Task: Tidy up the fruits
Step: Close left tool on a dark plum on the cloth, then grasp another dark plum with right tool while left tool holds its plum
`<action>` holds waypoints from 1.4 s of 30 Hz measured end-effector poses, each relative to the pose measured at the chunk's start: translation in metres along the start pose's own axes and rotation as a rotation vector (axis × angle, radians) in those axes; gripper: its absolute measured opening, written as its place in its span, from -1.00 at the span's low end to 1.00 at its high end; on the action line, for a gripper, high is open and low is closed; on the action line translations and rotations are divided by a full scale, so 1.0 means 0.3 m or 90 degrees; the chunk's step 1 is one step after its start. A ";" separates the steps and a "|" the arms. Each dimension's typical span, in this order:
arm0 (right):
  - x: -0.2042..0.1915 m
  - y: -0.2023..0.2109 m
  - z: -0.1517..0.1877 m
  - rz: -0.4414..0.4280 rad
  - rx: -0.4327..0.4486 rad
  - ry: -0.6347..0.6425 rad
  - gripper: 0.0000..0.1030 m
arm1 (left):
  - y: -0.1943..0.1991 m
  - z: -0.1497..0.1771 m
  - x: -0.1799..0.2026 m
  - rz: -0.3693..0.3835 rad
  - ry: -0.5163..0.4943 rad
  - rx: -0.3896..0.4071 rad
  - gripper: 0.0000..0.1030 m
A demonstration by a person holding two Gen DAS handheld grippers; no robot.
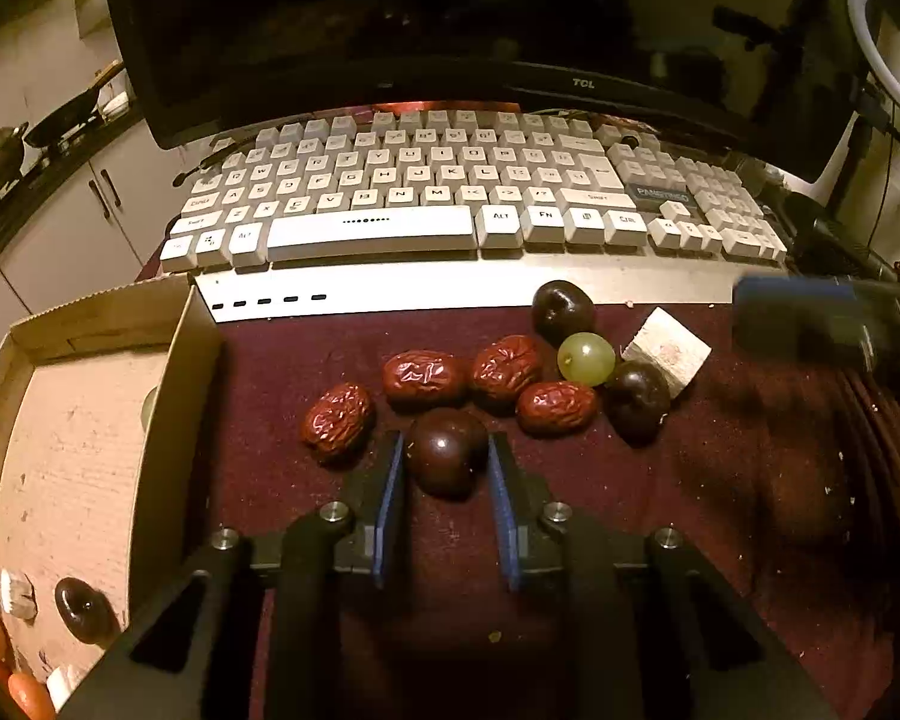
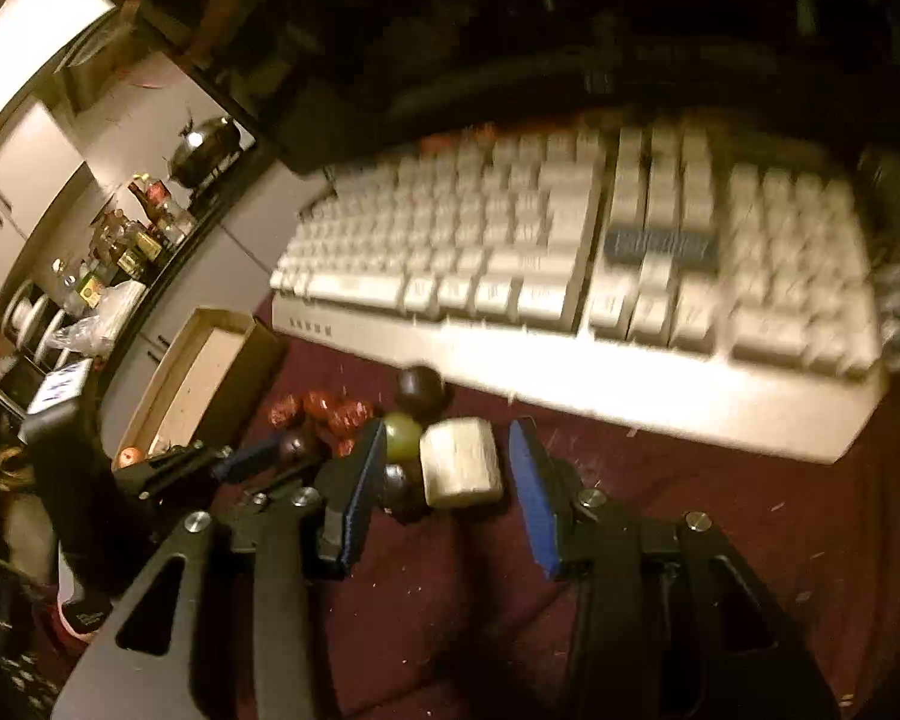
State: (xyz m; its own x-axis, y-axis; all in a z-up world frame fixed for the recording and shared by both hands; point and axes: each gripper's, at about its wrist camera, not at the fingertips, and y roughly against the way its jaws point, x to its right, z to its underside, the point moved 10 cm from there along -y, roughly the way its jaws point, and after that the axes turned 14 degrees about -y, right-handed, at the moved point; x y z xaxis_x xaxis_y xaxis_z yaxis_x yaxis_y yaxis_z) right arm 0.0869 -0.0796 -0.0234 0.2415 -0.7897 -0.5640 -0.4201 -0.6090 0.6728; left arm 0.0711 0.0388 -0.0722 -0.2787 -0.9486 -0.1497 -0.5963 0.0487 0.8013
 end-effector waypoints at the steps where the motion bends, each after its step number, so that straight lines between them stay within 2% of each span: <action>1: -0.038 0.009 0.022 -0.011 -0.015 0.033 -0.13 | 0.001 0.001 -0.002 0.002 0.003 0.000 -0.50; 5: -0.133 -0.031 0.113 -0.008 -0.058 0.121 -0.13 | 0.007 0.011 -0.014 0.006 0.018 0.002 -0.51; 10: -0.084 -0.114 0.163 0.072 -0.108 0.124 -0.13 | 0.014 0.019 -0.026 0.019 0.039 0.005 -0.51; 13: -0.048 -0.134 0.140 0.102 -0.093 0.105 -0.13 | 0.016 0.021 -0.024 0.020 0.040 0.008 -0.51; 19: -0.052 -0.146 0.115 0.087 -0.051 0.108 -0.13 | 0.031 0.034 -0.017 0.027 0.042 0.012 -0.51; 27: -0.054 -0.140 0.118 0.099 -0.042 0.130 -0.13 | 0.049 0.054 -0.002 0.026 0.040 0.011 -0.51; 29: -0.080 -0.112 0.131 0.090 -0.060 0.160 -0.13 | 0.054 0.059 0.006 0.021 0.032 0.011 -0.51; 31: -0.112 -0.076 0.136 0.067 -0.056 0.186 -0.13 | 0.057 0.061 0.012 0.021 0.029 0.013 -0.51; 34: -0.133 -0.076 0.138 0.043 -0.057 0.176 -0.13 | 0.061 0.064 0.011 0.028 0.037 0.014 -0.51; 39: -0.067 -0.160 0.137 0.102 -0.063 0.150 -0.13 | 0.068 0.072 0.013 0.031 0.042 0.017 -0.51; 42: -0.057 -0.153 0.115 0.120 -0.034 0.148 -0.13 | 0.068 0.073 0.013 0.032 0.043 0.018 -0.51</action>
State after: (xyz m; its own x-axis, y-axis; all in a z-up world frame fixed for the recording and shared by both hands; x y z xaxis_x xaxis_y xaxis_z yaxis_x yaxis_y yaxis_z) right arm 0.0717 -0.0356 -0.0611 0.3608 -0.8809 -0.3062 -0.4311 -0.4487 0.7828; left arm 0.0413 0.0431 -0.0693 -0.2578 -0.9636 -0.0705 -0.6044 0.1040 0.7899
